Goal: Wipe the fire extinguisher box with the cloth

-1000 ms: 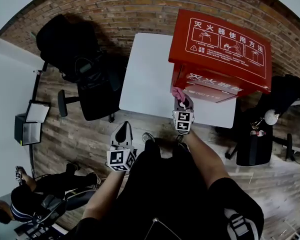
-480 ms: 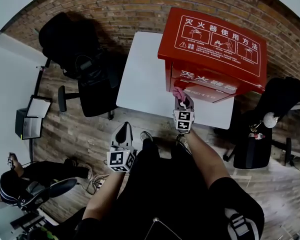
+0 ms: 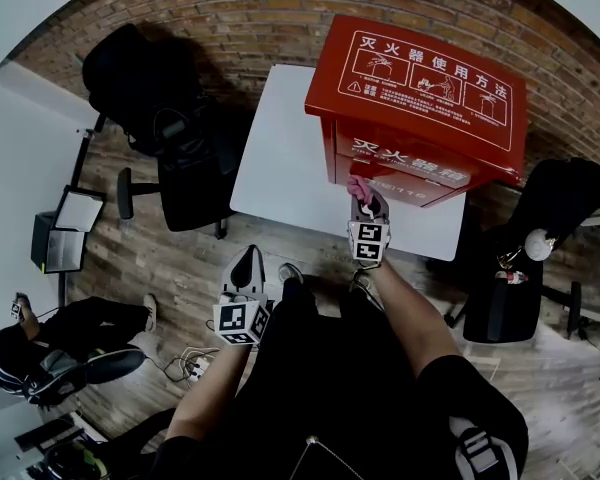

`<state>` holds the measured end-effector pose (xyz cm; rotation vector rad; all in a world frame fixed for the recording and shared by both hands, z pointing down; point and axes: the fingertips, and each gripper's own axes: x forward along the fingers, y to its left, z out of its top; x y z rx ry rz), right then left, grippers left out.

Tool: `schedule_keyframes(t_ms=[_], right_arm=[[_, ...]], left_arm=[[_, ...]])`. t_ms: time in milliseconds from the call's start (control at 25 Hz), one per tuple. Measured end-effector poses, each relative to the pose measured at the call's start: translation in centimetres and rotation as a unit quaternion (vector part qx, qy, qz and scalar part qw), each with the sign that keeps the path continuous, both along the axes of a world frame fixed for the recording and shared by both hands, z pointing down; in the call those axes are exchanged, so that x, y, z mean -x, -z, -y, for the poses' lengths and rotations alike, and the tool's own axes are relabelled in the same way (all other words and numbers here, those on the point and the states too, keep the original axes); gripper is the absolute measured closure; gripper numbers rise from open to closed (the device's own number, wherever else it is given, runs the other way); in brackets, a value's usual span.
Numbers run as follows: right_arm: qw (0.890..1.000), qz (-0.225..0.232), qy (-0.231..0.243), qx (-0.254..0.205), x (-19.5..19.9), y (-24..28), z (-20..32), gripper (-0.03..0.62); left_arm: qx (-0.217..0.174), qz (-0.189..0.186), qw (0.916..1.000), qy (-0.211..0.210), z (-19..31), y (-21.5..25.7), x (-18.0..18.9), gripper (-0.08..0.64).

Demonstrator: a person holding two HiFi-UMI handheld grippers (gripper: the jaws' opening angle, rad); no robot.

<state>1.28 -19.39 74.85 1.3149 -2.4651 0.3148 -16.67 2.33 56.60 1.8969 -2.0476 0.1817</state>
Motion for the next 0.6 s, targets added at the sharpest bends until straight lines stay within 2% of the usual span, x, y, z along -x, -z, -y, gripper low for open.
schedule_keyframes(t_ms=[600], right_arm=[[1.000,-0.004,-0.003,-0.006,-3.1,0.2,0.1,0.480]], left_arm=[[-0.005,-0.003,1.0000,0.000,0.2,-0.2,-2.7,0.541]])
